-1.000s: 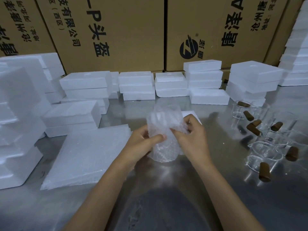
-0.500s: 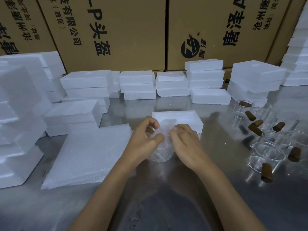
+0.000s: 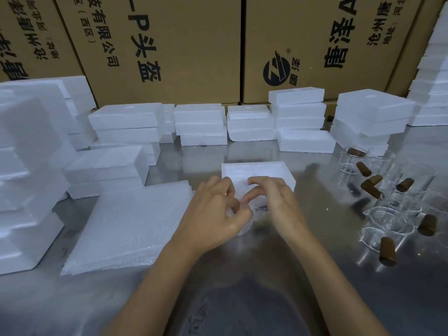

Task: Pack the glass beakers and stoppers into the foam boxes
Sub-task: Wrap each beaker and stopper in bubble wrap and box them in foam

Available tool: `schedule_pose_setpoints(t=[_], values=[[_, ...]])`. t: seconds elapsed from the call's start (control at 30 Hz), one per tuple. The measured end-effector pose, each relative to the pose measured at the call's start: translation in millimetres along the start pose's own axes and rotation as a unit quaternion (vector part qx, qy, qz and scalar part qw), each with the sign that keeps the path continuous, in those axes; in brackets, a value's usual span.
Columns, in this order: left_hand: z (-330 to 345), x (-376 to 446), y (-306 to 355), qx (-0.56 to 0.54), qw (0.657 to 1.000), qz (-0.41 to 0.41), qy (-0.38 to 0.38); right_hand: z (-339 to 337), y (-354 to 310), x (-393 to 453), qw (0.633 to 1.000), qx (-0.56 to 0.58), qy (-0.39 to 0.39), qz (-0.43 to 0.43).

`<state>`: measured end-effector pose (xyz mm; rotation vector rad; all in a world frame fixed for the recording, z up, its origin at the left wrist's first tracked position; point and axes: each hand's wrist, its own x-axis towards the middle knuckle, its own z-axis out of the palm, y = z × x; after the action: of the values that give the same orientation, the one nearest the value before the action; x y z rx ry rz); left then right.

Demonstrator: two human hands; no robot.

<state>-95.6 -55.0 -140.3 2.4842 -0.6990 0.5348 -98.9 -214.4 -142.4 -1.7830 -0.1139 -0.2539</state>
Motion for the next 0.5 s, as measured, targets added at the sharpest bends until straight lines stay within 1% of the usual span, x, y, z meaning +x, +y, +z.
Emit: schedule_pose_setpoints(t=[0.07, 0.13, 0.17, 0.23, 0.3, 0.33, 0.4, 0.47, 0.5], values=[[1.1, -0.4, -1.9, 0.032, 0.999, -0.003, -0.011, 6.2, 6.5, -0.5, 0.994, -0.104, -0.014, -0.022], [1.5, -0.6, -4.2, 0.028, 1.0, 0.001, -0.014, 11.0, 12.8, -0.6, 0.979, -0.198, -0.034, -0.044], [1.4, -0.4, -4.8, 0.016, 1.0, 0.006, -0.001, 11.3, 16.0, 0.6, 0.973, -0.22, -0.043, -0.045], [1.1, 0.5, -5.6, -0.027, 0.999, 0.008, 0.025, 11.0, 19.8, 2.3, 0.972, -0.227, -0.05, -0.036], [2.1, 1.2, -6.8, -0.052, 0.999, 0.004, 0.014, 12.3, 17.8, 1.5, 0.98, -0.19, -0.037, -0.037], [3.3, 1.3, -7.1, -0.037, 0.999, 0.011, 0.002, 13.5, 15.1, 0.8, 0.988, -0.15, -0.021, -0.044], [6.8, 0.6, -9.1, 0.018, 0.999, 0.022, -0.022, 12.6, 7.0, -0.3, 0.998, -0.046, 0.031, -0.038], [10.2, -0.4, -11.9, 0.056, 0.997, 0.011, -0.046, 4.4, 3.1, 2.0, 0.995, 0.039, 0.095, -0.018], [11.7, -0.7, -12.8, 0.065, 0.996, 0.005, -0.053, -0.9, 3.2, 4.2, 0.991, 0.062, 0.121, -0.009]])
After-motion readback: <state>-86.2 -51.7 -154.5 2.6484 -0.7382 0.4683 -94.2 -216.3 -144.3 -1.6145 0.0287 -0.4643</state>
